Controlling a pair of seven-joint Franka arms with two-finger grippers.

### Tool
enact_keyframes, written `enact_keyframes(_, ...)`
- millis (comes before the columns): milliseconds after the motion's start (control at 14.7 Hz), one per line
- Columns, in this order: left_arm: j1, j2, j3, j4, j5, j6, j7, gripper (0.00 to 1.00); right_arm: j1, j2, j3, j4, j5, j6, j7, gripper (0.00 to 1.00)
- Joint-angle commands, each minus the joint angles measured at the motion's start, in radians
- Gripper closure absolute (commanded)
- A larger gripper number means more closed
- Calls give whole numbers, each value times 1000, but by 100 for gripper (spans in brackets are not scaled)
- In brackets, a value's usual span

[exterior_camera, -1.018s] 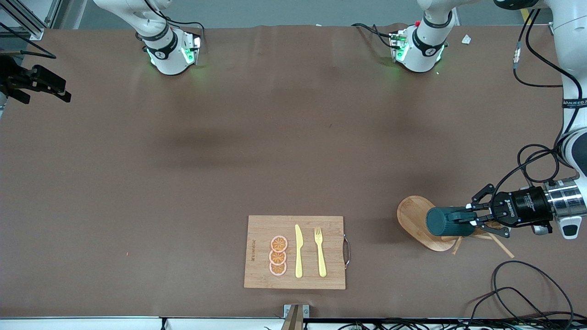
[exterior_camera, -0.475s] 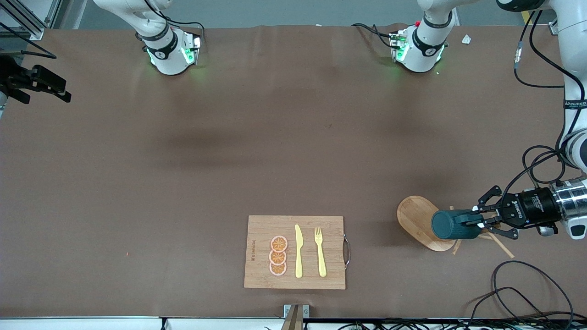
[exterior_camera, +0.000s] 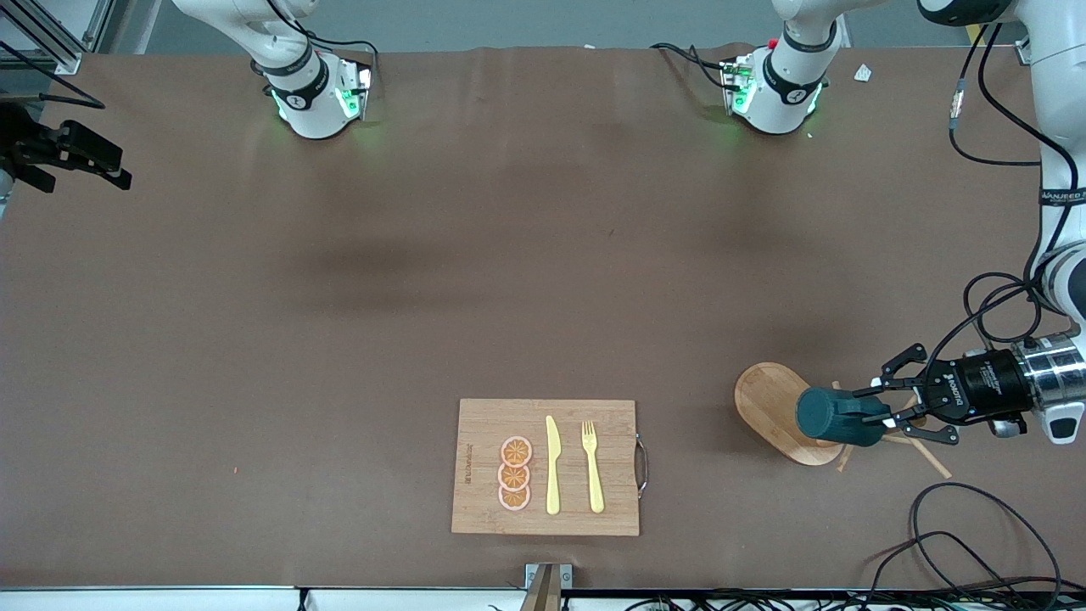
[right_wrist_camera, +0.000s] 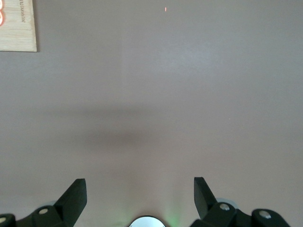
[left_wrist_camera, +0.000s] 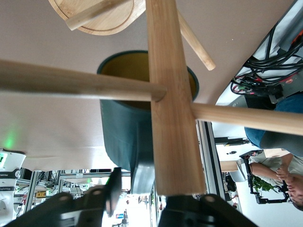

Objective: Pass cup and hang on rack
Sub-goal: 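Lower the mug with the left gripper, hooking its body onto a rack peg, then open the left gripper and lift it away from the hung mug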

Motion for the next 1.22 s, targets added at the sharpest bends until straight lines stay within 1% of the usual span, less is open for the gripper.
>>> enact_keyframes(0, 8, 6, -11, 31, -20, -11, 10, 0, -4, -24, 8, -17, -20, 10, -14, 0)
enact_keyframes(136, 2, -7, -13, 37, -14, -11, 5, 0, -1, -26, 8, -17, -20, 10, -14, 0)
enact_keyframes(271, -4, -43, -13, 37, 9, -13, 5, 0, -1, -26, 8, -19, -20, 4, -14, 0)
enact_keyframes(339, -15, -65, -22, 37, 73, -19, 10, 0, -2, -26, 8, -19, -20, 4, -14, 0)
enact_keyframes(475, -27, -106, -85, 37, 209, -22, 8, 0, -2, -26, 8, -17, -20, 7, -12, 0)
enact_keyframes(611, -27, -132, -146, 37, 308, -22, 7, 0, 1, -26, 8, -17, -20, 8, -14, 0)
enact_keyframes(746, -42, -143, -190, 36, 397, -16, -1, 0, 4, -26, 9, -17, -20, 7, -14, 0)
enact_keyframes(1018, -151, -148, -201, 36, 656, -14, 13, 0, 1, -26, 8, -17, -17, 13, -12, 0)
enact_keyframes(1153, -167, -148, -241, 36, 749, -16, 21, 0, 1, -26, 8, -17, -15, 10, -12, 0)
